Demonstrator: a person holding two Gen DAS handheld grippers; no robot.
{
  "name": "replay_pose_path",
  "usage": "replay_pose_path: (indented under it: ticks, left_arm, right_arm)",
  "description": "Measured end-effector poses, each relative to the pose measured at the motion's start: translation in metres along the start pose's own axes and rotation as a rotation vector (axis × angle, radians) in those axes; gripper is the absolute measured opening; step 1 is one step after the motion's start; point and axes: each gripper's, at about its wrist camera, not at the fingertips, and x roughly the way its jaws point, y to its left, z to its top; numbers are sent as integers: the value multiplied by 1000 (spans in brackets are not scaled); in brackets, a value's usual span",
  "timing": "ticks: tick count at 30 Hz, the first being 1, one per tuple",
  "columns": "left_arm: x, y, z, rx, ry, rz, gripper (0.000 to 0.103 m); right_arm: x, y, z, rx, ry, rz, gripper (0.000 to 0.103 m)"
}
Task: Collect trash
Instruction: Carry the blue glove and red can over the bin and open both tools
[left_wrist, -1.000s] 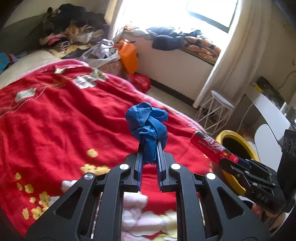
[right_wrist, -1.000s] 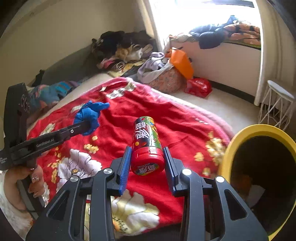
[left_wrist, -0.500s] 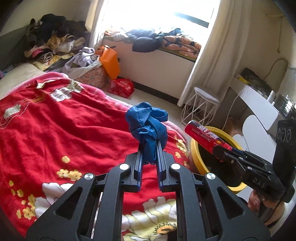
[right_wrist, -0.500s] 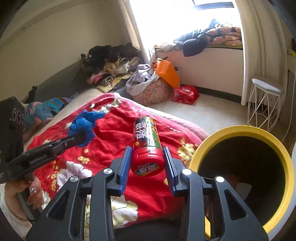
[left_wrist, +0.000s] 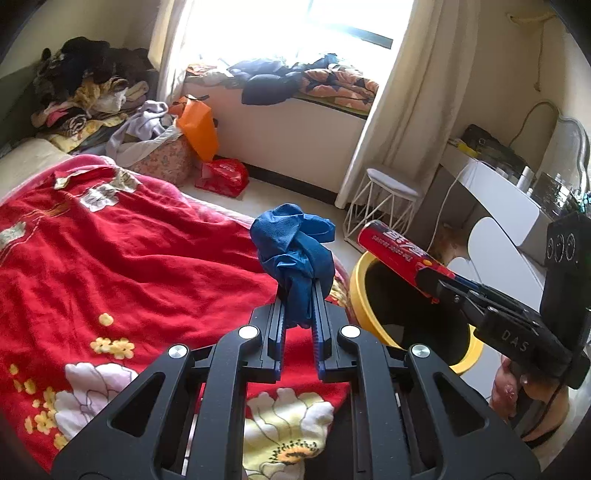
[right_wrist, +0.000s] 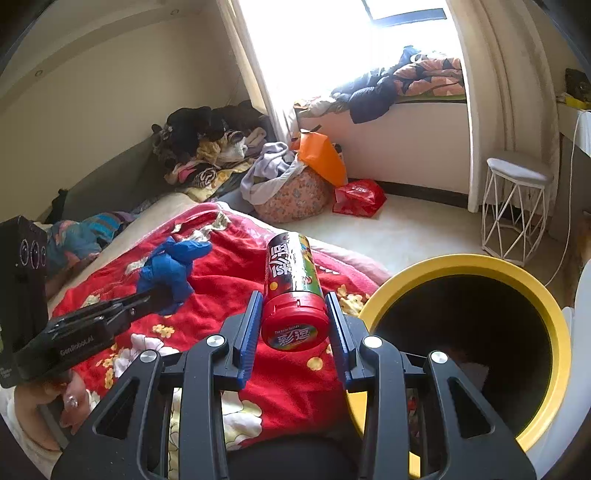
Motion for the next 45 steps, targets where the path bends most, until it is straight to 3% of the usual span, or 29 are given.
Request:
replay_pose_path:
  ticks: [24,45]
  left_arm:
    - [12,-51,-3,87,16,-82,8]
    - [37,-104,-11,159,55,-151,8]
  right_arm:
    - [-32,-43,6,91,-71,-80,33]
    - [-61,-97,-2,196,-112,-218,33]
